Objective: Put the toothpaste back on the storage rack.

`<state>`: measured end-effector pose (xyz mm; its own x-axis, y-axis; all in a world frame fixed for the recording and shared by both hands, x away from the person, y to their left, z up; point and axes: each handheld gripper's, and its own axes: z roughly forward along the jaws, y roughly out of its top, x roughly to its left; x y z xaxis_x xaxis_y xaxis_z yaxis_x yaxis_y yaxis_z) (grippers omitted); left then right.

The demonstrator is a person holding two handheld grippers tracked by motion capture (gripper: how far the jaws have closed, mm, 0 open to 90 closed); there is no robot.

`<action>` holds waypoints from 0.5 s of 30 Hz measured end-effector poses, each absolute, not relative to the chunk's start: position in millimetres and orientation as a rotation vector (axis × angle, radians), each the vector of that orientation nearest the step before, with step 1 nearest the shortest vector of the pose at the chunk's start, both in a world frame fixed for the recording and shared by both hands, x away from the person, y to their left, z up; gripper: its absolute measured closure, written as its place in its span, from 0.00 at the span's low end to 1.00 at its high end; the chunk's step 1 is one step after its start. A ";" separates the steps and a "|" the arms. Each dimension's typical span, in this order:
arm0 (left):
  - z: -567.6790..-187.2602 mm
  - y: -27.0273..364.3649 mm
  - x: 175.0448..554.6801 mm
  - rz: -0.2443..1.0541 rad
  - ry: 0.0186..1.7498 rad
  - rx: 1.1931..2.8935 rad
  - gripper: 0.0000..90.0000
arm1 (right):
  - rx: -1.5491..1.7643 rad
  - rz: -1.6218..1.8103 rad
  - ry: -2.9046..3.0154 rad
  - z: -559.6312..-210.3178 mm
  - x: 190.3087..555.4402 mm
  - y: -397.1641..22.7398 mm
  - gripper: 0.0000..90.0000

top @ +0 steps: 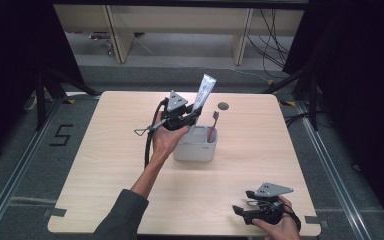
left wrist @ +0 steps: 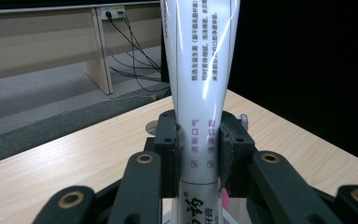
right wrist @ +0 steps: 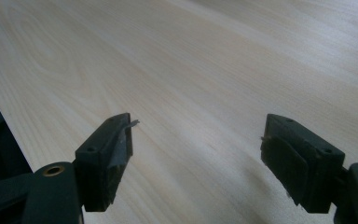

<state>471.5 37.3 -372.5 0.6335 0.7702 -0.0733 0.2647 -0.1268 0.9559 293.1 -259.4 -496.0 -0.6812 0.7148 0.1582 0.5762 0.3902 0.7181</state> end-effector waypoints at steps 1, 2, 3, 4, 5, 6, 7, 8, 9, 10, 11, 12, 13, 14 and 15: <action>-373.4 36.4 471.6 0.543 0.856 1.687 0.80 | 1.127 1.153 2.462 -496.0 294.4 -260.6 0.28; -374.3 35.4 471.7 0.542 0.855 1.685 0.80 | 1.143 1.161 2.464 -496.2 294.1 -260.4 0.28; -376.6 34.0 472.3 0.535 0.857 1.679 0.80 | 1.180 1.164 2.465 -495.8 292.3 -259.3 0.28; -376.6 34.0 472.3 0.535 0.857 1.679 0.80 | 1.180 1.164 2.465 -495.8 292.3 -259.3 0.28; -379.4 33.4 472.8 0.531 0.857 1.683 0.80 | 1.171 1.163 2.460 -495.8 292.5 -259.5 0.28; -382.2 33.0 473.5 0.520 0.860 1.681 0.80 | 1.155 1.163 2.461 -496.0 293.0 -259.5 0.28; -384.5 32.8 473.8 0.524 0.857 1.683 0.80 | 1.150 1.164 2.462 -496.1 293.2 -259.6 0.28; -384.5 32.8 473.8 0.524 0.857 1.683 0.80 | 1.150 1.164 2.462 -496.1 293.2 -259.6 0.28; -387.3 33.0 474.7 0.523 0.860 1.686 0.80 | 1.150 1.166 2.463 -496.2 293.1 -259.5 0.28; -389.4 33.1 475.4 0.519 0.867 1.684 0.80 | 1.148 1.163 2.464 -496.4 293.0 -259.3 0.28; -391.9 33.8 476.0 0.522 0.867 1.681 0.80 | 1.118 1.156 2.461 -496.4 294.2 -260.3 0.28; -393.8 34.5 476.4 0.520 0.873 1.677 0.80 | 1.117 1.155 2.460 -496.3 294.2 -260.2 0.28; -395.8 34.9 476.6 0.515 0.878 1.670 0.80 | 1.118 1.156 2.462 -496.3 294.2 -260.3 0.28; -397.8 35.8 477.2 0.512 0.881 1.668 0.80 | 1.147 1.164 2.464 -496.4 293.1 -259.3 0.28; -400.4 36.6 477.6 0.512 0.884 1.668 0.80 | 1.149 1.163 2.465 -496.4 293.1 -259.4 0.28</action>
<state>477.6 36.6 -400.4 0.6247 0.7729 -0.1114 0.2878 -0.0952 0.9530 293.1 -259.4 -496.4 -0.6839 0.7139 0.1504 0.5700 0.3941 0.7210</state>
